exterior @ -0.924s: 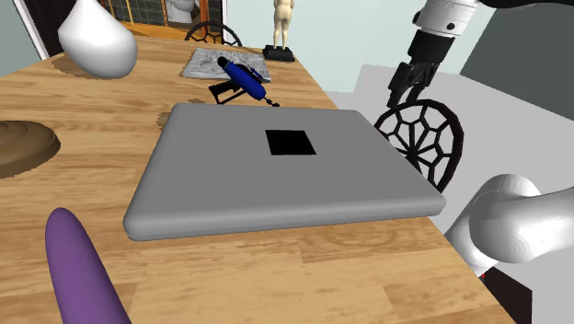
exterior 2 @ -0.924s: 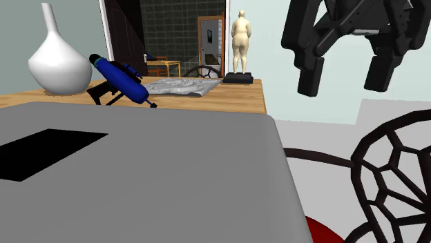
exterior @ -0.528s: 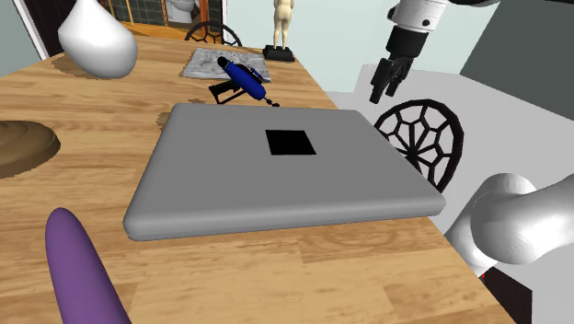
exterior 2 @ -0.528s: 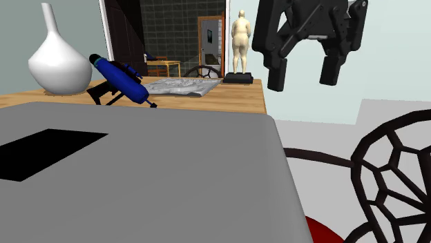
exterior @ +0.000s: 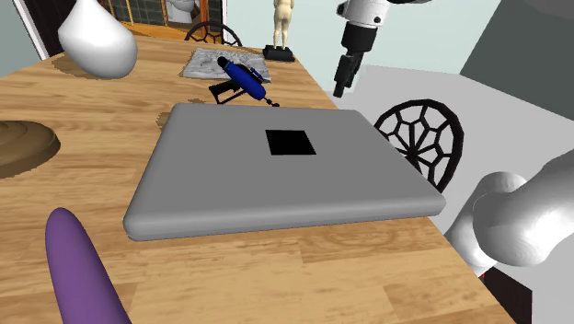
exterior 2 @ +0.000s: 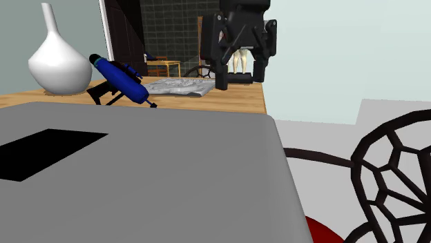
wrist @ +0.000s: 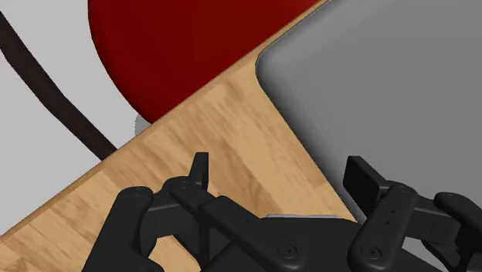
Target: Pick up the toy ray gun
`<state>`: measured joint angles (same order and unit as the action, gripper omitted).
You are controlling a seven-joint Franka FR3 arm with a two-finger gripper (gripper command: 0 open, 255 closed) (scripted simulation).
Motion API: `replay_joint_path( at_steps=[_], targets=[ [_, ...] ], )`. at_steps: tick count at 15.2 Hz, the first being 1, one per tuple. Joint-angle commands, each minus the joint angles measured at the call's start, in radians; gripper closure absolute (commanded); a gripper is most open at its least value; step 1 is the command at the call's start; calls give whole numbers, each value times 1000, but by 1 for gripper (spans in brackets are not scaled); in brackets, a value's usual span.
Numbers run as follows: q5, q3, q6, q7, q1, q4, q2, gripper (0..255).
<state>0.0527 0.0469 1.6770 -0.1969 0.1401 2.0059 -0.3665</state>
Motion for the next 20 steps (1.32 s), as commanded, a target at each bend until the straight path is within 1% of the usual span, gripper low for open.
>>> replay_joint_path(
  at_steps=[1, 7, 14, 15, 20],
  targets=[
    [0, -4, 6, -56, 19, -73, 78, 0],
    [2, -33, 11, -205, 68, -275, 283, 0],
    [22, -87, -20, -359, 122, -538, 514, 0],
    [23, -88, -21, -363, 123, -544, 518, 0],
    [23, -88, 51, -359, 122, -460, 506, 0]
  ],
)
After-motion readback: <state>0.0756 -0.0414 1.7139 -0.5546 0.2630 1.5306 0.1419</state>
